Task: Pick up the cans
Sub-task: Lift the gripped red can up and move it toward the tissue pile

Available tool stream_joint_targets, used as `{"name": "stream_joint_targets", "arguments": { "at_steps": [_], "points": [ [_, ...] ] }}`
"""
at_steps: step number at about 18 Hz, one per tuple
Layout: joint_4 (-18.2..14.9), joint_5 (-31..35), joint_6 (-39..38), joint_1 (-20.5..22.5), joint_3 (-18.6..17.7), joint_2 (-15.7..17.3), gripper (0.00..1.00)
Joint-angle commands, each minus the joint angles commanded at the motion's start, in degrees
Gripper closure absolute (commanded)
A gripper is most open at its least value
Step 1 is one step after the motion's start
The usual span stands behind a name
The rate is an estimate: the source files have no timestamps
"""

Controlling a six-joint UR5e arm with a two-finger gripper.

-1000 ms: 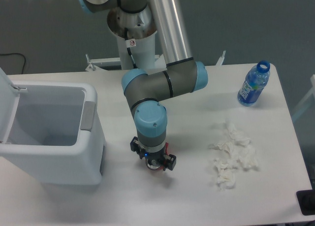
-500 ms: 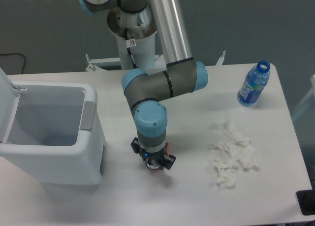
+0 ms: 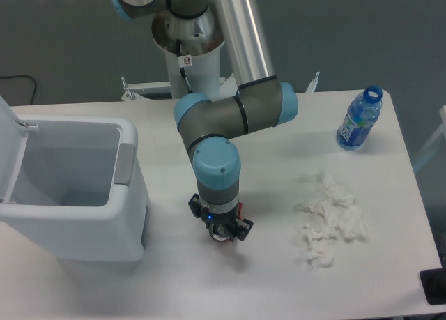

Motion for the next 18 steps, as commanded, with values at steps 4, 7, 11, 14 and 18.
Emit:
{"name": "stream_joint_targets", "arguments": {
  "at_steps": [4, 7, 11, 14, 18],
  "points": [
    [-0.2, 0.1, 6.9, 1.5, 1.2, 2.4, 0.38],
    [-0.6, -0.5, 12.6, 3.5, 0.9, 4.4, 0.38],
    [-3.9, -0.7, 18.0, 5.5, 0.9, 6.9, 0.38],
    [-4.2, -0.8, 18.8, 5.8, 0.9, 7.4, 0.38],
    [-4.2, -2.0, 18.9, 6.8, 0.7, 8.2, 0.38]
  ]
}}
